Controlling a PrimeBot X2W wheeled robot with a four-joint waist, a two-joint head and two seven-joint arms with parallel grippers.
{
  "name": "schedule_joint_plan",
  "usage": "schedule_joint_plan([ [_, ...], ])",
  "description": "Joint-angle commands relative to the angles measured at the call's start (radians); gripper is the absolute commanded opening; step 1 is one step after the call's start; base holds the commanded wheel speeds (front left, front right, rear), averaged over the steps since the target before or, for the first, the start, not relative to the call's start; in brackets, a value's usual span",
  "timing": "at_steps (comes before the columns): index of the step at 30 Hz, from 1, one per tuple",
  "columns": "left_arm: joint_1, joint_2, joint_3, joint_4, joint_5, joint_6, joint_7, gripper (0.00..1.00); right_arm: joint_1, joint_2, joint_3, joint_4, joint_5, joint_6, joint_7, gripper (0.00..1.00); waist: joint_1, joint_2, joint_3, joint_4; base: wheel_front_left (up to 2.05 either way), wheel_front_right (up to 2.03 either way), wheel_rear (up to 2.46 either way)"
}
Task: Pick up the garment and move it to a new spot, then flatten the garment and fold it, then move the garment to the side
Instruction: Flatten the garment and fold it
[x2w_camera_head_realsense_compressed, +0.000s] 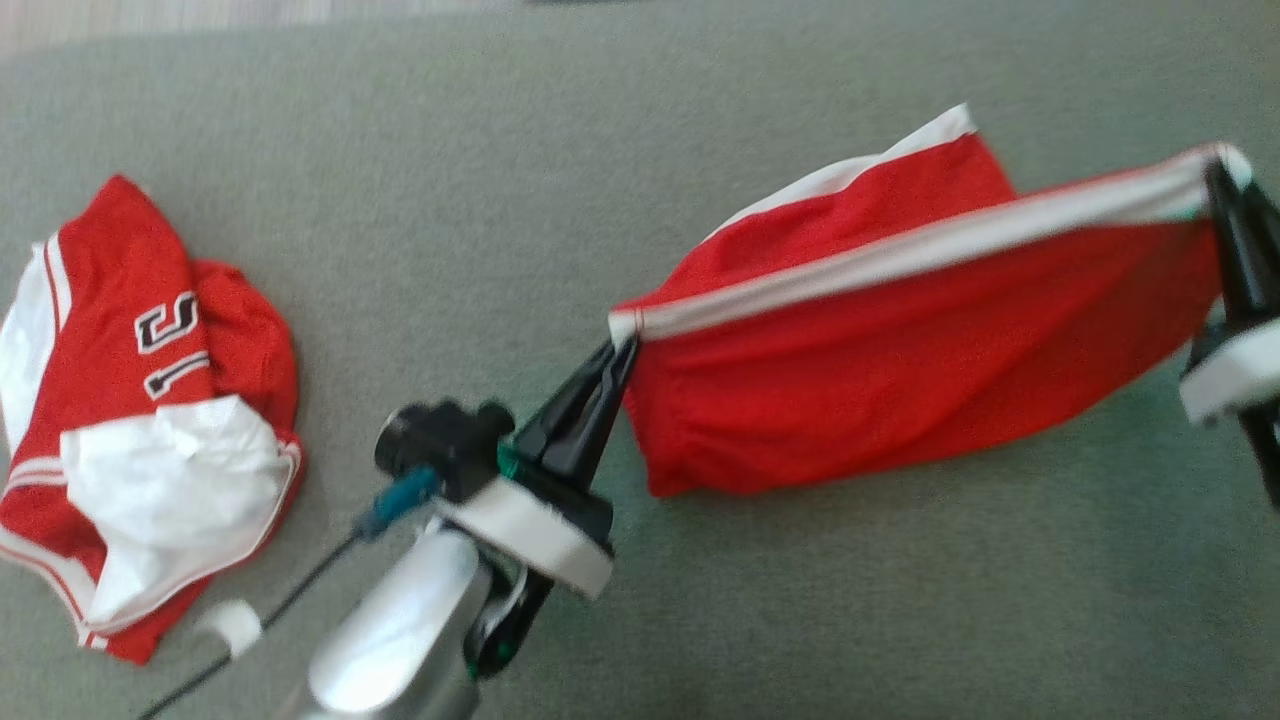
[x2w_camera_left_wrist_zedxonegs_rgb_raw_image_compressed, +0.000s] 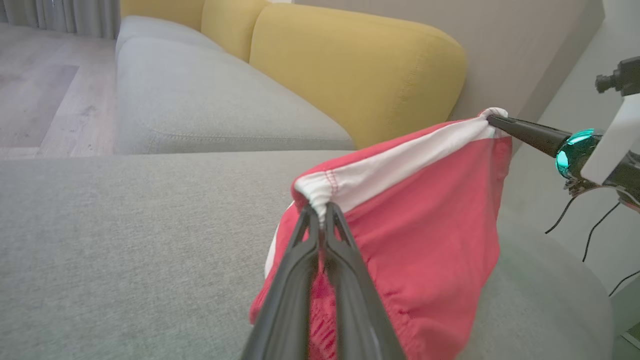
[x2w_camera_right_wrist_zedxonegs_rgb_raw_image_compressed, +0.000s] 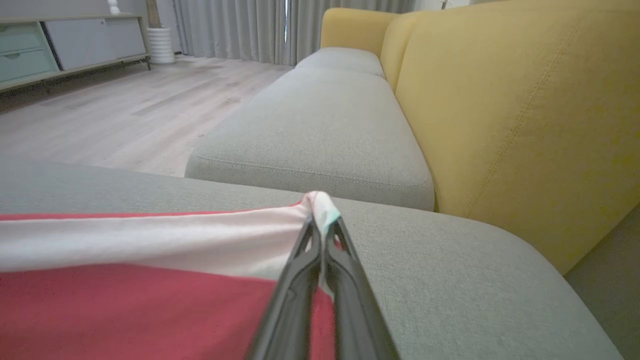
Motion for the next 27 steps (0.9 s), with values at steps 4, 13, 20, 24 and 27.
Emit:
schedule_joint_plan([
  [4,-0.092,-0.012,0.027,0.034,-0.038,0.002,0.006,0.00,-0.132,-0.047,0.080,0.087,0.022,0.007,0.005,0.00,-0.0003,0.0000,0.077,0.058,0.00,0.00,0.00],
  [13,-0.184,-0.050,0.005,0.155,-0.062,0.002,-0.027,0.00,-0.367,-0.054,0.266,0.366,0.062,0.007,-0.029,0.00,-0.0003,0.0000,0.136,0.102,0.00,0.00,0.00],
  [20,-0.200,-0.062,0.001,0.214,-0.065,0.006,-0.061,1.00,-0.446,-0.039,0.348,0.506,0.091,0.007,-0.127,1.00,-0.0003,0.0000,0.123,0.097,0.00,0.00,0.00],
  [24,-0.148,-0.049,0.034,0.196,-0.019,0.059,-0.080,1.00,-0.410,-0.024,0.371,0.523,0.143,0.007,-0.212,1.00,-0.0003,0.0000,0.063,0.062,0.00,0.00,0.00],
  [27,-0.078,-0.045,0.100,0.106,0.033,0.125,-0.081,1.00,-0.363,-0.011,0.374,0.502,0.169,0.007,-0.246,1.00,-0.0003,0.0000,0.021,0.040,0.00,0.00,0.00],
])
